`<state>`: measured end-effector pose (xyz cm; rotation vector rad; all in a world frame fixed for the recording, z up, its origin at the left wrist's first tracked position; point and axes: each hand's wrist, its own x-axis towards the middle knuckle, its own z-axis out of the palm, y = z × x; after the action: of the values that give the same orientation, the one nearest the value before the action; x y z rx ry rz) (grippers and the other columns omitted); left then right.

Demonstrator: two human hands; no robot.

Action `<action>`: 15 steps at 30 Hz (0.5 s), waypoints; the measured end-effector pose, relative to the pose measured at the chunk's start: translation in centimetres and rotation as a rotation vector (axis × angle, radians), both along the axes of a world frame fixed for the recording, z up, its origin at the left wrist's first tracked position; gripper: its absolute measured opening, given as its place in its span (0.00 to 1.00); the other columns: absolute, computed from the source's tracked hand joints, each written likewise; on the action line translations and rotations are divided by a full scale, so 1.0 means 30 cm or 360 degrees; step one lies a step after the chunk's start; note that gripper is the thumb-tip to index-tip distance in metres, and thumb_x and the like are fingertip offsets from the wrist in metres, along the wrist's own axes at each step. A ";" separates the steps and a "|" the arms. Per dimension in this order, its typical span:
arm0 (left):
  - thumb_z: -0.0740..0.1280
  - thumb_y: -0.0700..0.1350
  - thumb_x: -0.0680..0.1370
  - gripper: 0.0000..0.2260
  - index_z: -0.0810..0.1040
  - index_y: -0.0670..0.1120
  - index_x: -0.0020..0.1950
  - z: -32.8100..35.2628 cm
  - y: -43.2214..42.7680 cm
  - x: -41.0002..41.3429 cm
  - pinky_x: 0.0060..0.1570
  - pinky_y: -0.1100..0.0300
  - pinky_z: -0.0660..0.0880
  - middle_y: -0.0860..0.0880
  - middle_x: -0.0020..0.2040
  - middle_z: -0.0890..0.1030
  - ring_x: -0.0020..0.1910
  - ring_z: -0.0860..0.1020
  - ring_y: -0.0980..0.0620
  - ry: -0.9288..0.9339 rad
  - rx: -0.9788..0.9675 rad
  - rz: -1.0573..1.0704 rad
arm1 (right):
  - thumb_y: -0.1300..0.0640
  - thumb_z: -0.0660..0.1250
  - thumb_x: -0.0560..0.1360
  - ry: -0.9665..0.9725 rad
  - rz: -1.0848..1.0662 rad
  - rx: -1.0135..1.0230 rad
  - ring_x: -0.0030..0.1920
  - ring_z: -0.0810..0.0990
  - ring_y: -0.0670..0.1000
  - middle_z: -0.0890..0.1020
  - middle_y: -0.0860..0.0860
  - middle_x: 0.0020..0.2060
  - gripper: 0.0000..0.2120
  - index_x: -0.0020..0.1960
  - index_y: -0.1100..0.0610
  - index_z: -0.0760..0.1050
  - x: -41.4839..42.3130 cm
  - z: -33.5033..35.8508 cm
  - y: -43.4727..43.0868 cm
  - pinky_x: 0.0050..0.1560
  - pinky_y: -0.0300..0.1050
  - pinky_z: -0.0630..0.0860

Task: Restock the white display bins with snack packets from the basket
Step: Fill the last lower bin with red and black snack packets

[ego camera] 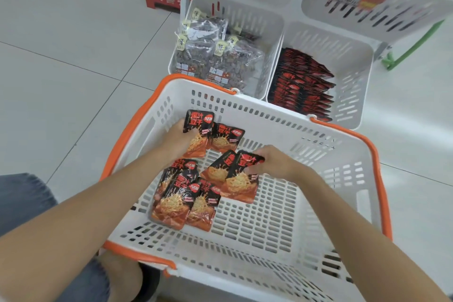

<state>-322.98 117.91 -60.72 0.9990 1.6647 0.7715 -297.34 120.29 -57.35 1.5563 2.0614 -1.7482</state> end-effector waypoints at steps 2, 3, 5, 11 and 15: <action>0.58 0.57 0.82 0.26 0.60 0.50 0.78 0.049 0.014 0.050 0.69 0.46 0.63 0.51 0.74 0.67 0.74 0.65 0.46 -0.0132 -0.0023 -0.0102 | 0.62 0.73 0.74 0.0113 -0.0020 0.0018 0.31 0.78 0.43 0.80 0.46 0.29 0.07 0.37 0.58 0.79 -0.004 0.077 0.025 0.38 0.35 0.74; 0.57 0.64 0.80 0.32 0.55 0.52 0.80 0.074 0.015 0.075 0.72 0.42 0.59 0.52 0.78 0.60 0.77 0.59 0.46 -0.0238 -0.0104 -0.0182 | 0.62 0.73 0.74 0.0190 -0.0096 0.0064 0.33 0.79 0.43 0.80 0.44 0.30 0.08 0.37 0.57 0.78 -0.013 0.103 0.034 0.40 0.37 0.75; 0.60 0.72 0.71 0.42 0.52 0.57 0.80 0.112 0.018 0.126 0.74 0.39 0.57 0.55 0.78 0.57 0.77 0.58 0.47 -0.0337 -0.0216 -0.0378 | 0.60 0.73 0.73 0.0332 -0.0316 0.0187 0.39 0.82 0.46 0.84 0.48 0.37 0.03 0.44 0.59 0.79 -0.042 0.124 0.045 0.44 0.42 0.78; 0.77 0.50 0.71 0.35 0.62 0.52 0.72 0.185 0.059 0.205 0.59 0.63 0.70 0.59 0.63 0.72 0.62 0.70 0.57 -0.0380 0.0054 -0.0283 | 0.56 0.72 0.74 0.0567 -0.0833 0.0342 0.54 0.76 0.42 0.72 0.38 0.58 0.22 0.65 0.51 0.67 -0.087 0.188 0.052 0.53 0.41 0.74; 0.75 0.57 0.65 0.50 0.50 0.53 0.80 0.269 0.099 0.273 0.71 0.44 0.62 0.48 0.78 0.60 0.73 0.65 0.46 -0.0669 0.0108 -0.0034 | 0.55 0.70 0.77 0.0634 -0.0616 0.0054 0.54 0.82 0.50 0.81 0.50 0.58 0.18 0.65 0.55 0.71 -0.054 0.242 0.064 0.57 0.49 0.78</action>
<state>-314.80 120.89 -52.65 0.8305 1.2711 0.9558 -298.96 122.20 -50.09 1.8438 2.0516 -2.3363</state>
